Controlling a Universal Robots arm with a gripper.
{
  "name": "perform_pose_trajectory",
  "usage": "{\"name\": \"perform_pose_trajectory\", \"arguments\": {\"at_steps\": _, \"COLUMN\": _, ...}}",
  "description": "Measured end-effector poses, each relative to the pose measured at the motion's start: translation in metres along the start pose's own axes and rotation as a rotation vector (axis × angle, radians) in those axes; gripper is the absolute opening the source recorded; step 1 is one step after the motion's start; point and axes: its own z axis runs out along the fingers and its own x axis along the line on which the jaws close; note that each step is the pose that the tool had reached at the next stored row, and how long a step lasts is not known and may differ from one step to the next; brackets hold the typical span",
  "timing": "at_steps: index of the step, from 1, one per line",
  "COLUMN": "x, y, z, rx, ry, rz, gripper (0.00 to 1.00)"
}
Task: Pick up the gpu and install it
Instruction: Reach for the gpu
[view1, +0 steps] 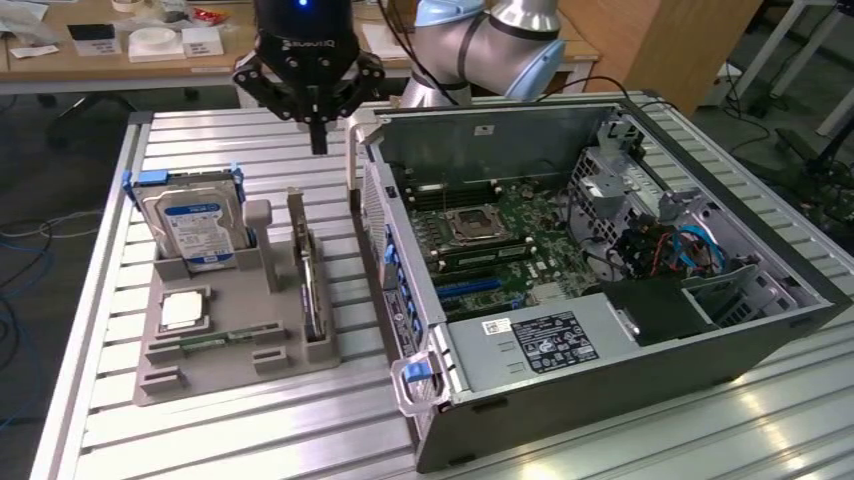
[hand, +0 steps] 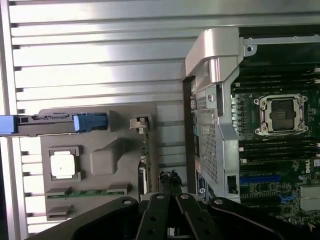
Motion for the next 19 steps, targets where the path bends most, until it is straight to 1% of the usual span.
{"name": "perform_pose_trajectory", "arguments": {"at_steps": 8, "x": 0.023, "y": 0.0000, "z": 0.0002, "rx": 0.0000, "ry": 0.0000, "rz": 0.000, "gripper": 0.11}}
{"name": "perform_pose_trajectory", "arguments": {"at_steps": 10, "x": 0.027, "y": -0.0001, "z": 0.0002, "rx": 0.0000, "ry": 0.0000, "rz": 0.000, "gripper": 0.11}}
{"name": "perform_pose_trajectory", "arguments": {"at_steps": 16, "x": 0.027, "y": -0.0002, "z": 0.0002, "rx": 0.0000, "ry": 0.0000, "rz": 0.000, "gripper": 0.11}}
{"name": "perform_pose_trajectory", "arguments": {"at_steps": 19, "x": 0.028, "y": -0.0017, "z": 0.0001, "rx": -0.0001, "ry": 0.0001, "rz": 0.000, "gripper": 0.11}}
